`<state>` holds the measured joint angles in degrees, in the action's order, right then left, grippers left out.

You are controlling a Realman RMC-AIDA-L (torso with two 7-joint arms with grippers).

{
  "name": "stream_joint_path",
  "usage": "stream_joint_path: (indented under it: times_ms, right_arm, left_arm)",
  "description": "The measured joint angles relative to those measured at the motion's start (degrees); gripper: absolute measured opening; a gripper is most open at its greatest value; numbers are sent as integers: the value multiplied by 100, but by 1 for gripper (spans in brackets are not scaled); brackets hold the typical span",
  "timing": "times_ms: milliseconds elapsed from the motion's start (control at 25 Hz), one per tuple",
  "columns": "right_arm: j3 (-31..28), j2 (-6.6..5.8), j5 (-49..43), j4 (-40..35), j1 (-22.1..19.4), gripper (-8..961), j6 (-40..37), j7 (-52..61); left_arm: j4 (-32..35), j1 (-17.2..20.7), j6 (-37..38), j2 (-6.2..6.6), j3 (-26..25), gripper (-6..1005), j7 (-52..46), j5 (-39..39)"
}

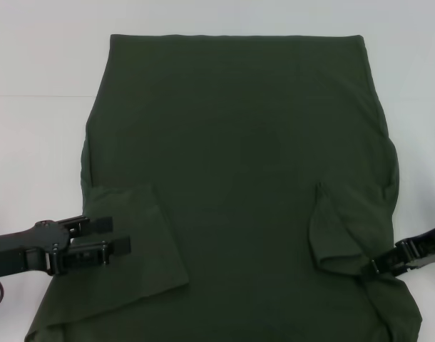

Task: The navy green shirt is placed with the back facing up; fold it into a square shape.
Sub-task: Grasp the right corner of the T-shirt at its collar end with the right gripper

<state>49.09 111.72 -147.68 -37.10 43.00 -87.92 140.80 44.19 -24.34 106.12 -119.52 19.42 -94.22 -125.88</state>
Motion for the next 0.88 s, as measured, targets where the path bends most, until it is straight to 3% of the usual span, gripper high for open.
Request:
stream_joint_path:
  times_ms: [280, 880]
  right_arm:
    - [-224, -48, 14, 1, -197, 777, -108, -22]
    - [-555, 17, 14, 69, -410, 776, -292, -168]
  left_arm:
    - [-59, -8, -74, -4, 1, 860, 28, -7]
    - [-69, -106, -164, -9, 27, 860, 41, -15]
